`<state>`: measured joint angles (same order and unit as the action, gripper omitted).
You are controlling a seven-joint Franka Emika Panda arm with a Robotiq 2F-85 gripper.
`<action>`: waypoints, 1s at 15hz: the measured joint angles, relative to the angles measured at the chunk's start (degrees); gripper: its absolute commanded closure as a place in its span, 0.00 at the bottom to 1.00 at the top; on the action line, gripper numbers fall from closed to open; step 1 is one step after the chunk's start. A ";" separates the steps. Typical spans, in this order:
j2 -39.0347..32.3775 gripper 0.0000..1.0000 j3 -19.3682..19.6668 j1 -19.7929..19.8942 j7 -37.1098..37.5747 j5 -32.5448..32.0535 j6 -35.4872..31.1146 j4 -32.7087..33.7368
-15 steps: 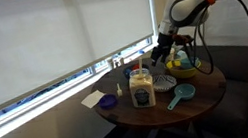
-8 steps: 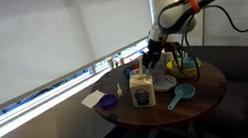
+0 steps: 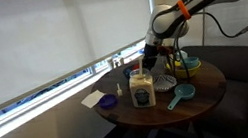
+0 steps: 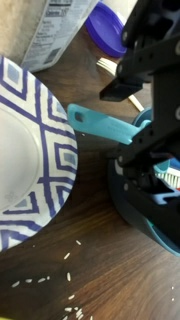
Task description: Move the scoop from the blue bowl to the cup
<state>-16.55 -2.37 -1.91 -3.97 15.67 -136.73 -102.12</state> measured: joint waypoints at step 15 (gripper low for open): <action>3.11 0.98 -0.60 0.20 1.14 0.00 -1.86 0.86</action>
<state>-13.43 -2.96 -1.71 -2.84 15.67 -138.59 -101.26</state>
